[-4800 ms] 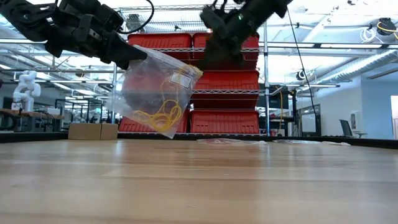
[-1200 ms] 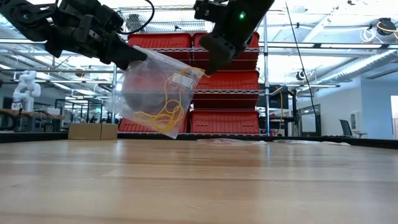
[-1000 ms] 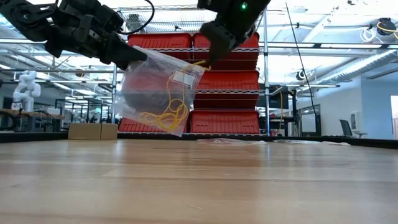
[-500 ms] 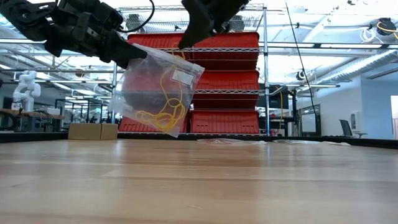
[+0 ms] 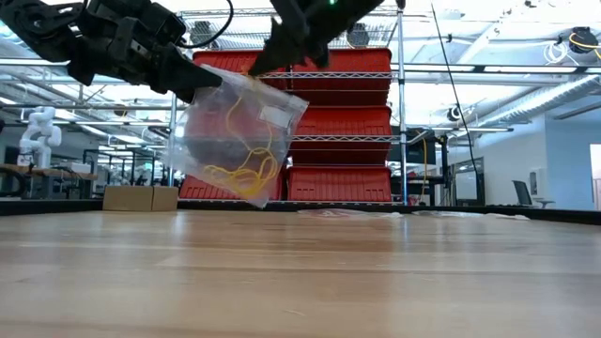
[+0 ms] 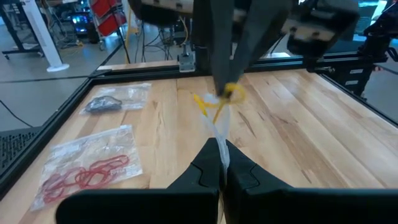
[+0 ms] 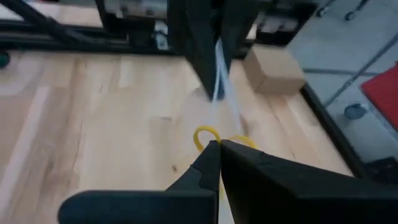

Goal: Sort rubber bands
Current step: Put the yellow rubber band into the top left transparent zip lock bag

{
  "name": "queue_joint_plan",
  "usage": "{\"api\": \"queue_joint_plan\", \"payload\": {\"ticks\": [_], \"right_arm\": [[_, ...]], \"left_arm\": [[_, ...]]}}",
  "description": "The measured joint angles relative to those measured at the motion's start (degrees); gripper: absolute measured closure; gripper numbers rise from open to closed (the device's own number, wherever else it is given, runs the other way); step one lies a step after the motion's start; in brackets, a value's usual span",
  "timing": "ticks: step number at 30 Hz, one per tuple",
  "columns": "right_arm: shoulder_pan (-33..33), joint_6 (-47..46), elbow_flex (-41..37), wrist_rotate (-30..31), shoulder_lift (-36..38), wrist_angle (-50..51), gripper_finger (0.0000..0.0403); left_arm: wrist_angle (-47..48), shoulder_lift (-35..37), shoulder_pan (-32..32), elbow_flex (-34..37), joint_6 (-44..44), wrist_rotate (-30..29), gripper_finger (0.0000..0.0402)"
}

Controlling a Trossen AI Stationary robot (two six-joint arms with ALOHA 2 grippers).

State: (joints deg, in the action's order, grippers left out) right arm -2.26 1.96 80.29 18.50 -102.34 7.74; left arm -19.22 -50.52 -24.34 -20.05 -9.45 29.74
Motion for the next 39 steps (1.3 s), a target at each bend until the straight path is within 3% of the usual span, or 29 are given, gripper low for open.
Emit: {"api": "queue_joint_plan", "payload": {"ticks": [11,18,35,39], "right_arm": [[1.65,-3.89,0.0,-2.61,-2.25,0.1,0.0403],[4.5,-10.41,0.0,-8.01,-2.28,0.31,0.0395],[5.42,-9.88,0.0,-8.35,-2.28,-0.42,0.0257],[5.42,-9.89,0.0,-12.57,-2.28,-1.75,0.0241]], "left_arm": [[0.01,0.0,0.0,-0.04,0.0,-0.68,0.0401],[-0.01,0.0,0.0,-0.04,-0.02,-0.68,0.0401],[-0.01,0.0,0.0,-0.04,-0.38,-0.66,0.0401],[0.01,0.0,0.0,-0.04,-0.39,-0.63,0.0401]]}}
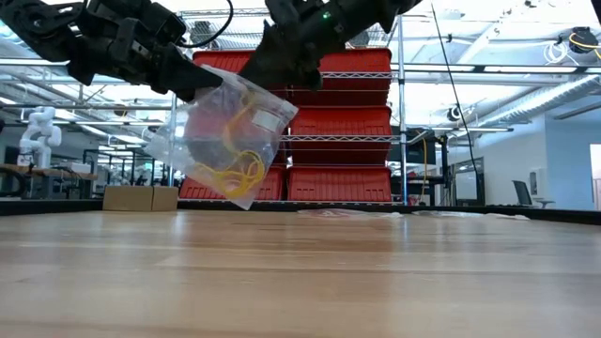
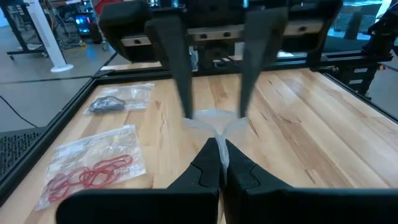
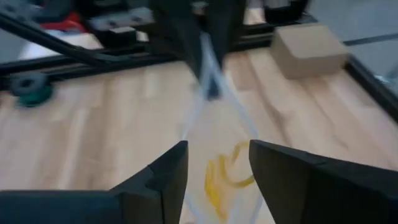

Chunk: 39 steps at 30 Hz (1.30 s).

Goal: Sort rubber bands
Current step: Put the yellow rubber band into the top left transparent zip lock bag

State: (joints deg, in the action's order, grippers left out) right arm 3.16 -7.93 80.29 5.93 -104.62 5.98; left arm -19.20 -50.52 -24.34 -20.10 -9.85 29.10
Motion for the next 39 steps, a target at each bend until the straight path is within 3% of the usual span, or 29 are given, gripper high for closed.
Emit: {"api": "queue_joint_plan", "payload": {"ticks": [4,17,27,32,36,39], "right_arm": [[-0.02,0.01,0.0,-4.95,0.0,-1.64,0.024],[-0.17,0.05,-0.02,-4.97,1.76,-0.01,0.0259],[0.12,-0.42,-0.02,-3.46,9.24,15.64,0.0265],[-0.72,-0.41,-0.02,-0.35,11.21,26.18,0.0302],[-0.61,-0.86,-0.22,-0.02,11.15,35.8,0.036],[-1.08,0.01,-1.98,-0.18,10.97,36.57,0.0396]], "left_arm": [[0.01,0.0,0.0,0.0,0.0,0.02,0.0401],[-0.05,0.0,0.0,0.0,-0.09,-0.02,0.0401],[0.22,0.0,0.0,0.0,-0.09,-2.29,0.0401],[0.22,0.0,0.0,0.0,0.04,-5.22,0.0401],[0.37,0.0,-0.02,0.0,0.04,-7.19,0.0401],[0.46,0.0,0.0,0.0,0.07,-7.26,0.0401]]}}
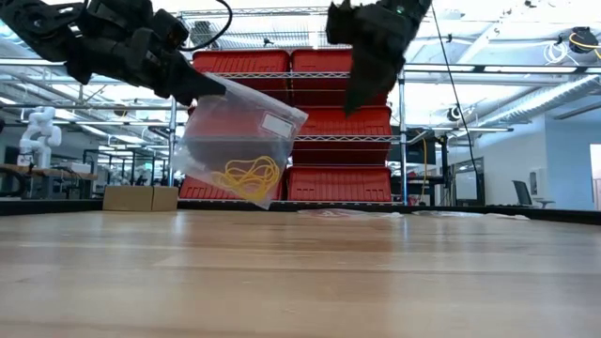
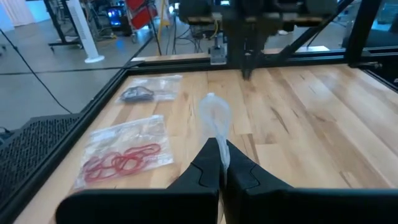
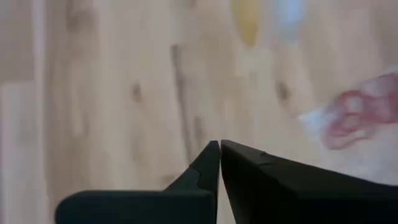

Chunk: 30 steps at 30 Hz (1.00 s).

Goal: Sort rubber bands
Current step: Put the yellow rubber band into the top left transparent zip lock bag

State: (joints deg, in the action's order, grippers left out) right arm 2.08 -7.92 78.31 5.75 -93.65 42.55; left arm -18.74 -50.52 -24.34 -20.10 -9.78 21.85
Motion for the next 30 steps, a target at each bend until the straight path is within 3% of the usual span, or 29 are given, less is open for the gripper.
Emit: {"api": "queue_joint_plan", "payload": {"ticks": [3,7,12,16,20,30], "right_arm": [[-0.44,0.26,-3.26,-2.5,-0.02,-1.84,0.04],[-1.12,1.1,-10.89,-3.35,-0.09,-11.81,0.0402],[-1.66,1.71,-22.93,-12.33,-0.11,-34.71,0.0403],[-1.85,0.18,-31.3,-14.74,-0.11,-51.67,0.0403],[-2.51,-3.34,-35.38,-14.8,-0.11,-54.89,0.0403],[-6.46,-4.86,-35.74,-14.88,1.22,-55.4,0.0403]], "left_arm": [[0.12,-0.36,0.0,0.0,-0.06,0.0,0.0401],[0.15,-1.66,0.0,0.0,-0.46,0.0,0.0401],[1.01,-5.75,0.6,-0.42,-1.45,0.46,0.0401],[3.29,-11.11,3.23,-3.4,-1.55,0.32,0.0401],[4.12,-16.9,7.71,-6.85,-1.04,0.12,0.0401],[4.3,-26.91,17.16,-10.15,2.26,-1.64,0.0386]]}}
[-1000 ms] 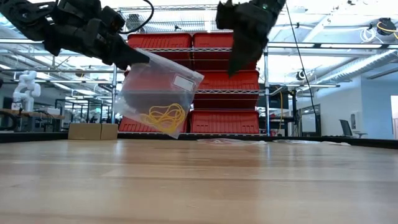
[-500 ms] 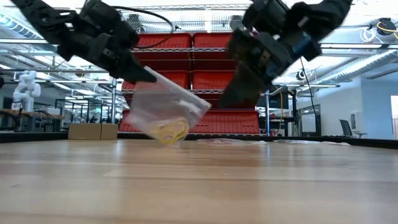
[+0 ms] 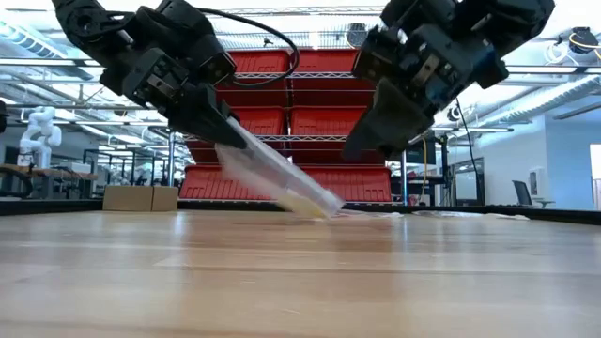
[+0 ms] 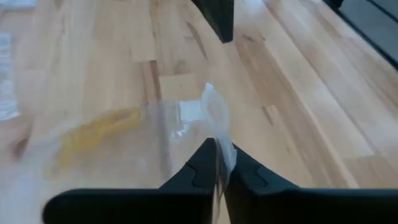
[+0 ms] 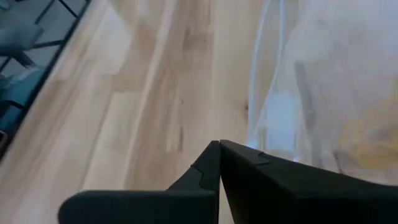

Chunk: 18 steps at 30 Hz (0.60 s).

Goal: Sort rubber bands
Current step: Put the yellow rubber band into the top left transparent zip lock bag

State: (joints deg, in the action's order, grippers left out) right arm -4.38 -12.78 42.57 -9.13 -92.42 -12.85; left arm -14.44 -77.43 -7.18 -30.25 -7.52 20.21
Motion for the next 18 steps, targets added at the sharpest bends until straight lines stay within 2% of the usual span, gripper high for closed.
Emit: {"api": "queue_joint_plan", "payload": {"ticks": [9,14,18], "right_arm": [[-1.23,-0.7,0.0,1.75,4.63,0.77,0.0403],[-1.38,-1.73,0.0,1.91,4.94,1.96,0.0403],[-1.38,-2.64,0.0,1.91,4.94,3.28,0.0403]], "left_arm": [[-0.52,-2.12,2.72,-3.28,1.23,0.06,0.0308],[-0.88,-2.12,2.77,-4.06,3.01,0.07,0.0259],[-0.72,-2.12,2.77,-4.06,4.25,0.07,0.0233]]}}
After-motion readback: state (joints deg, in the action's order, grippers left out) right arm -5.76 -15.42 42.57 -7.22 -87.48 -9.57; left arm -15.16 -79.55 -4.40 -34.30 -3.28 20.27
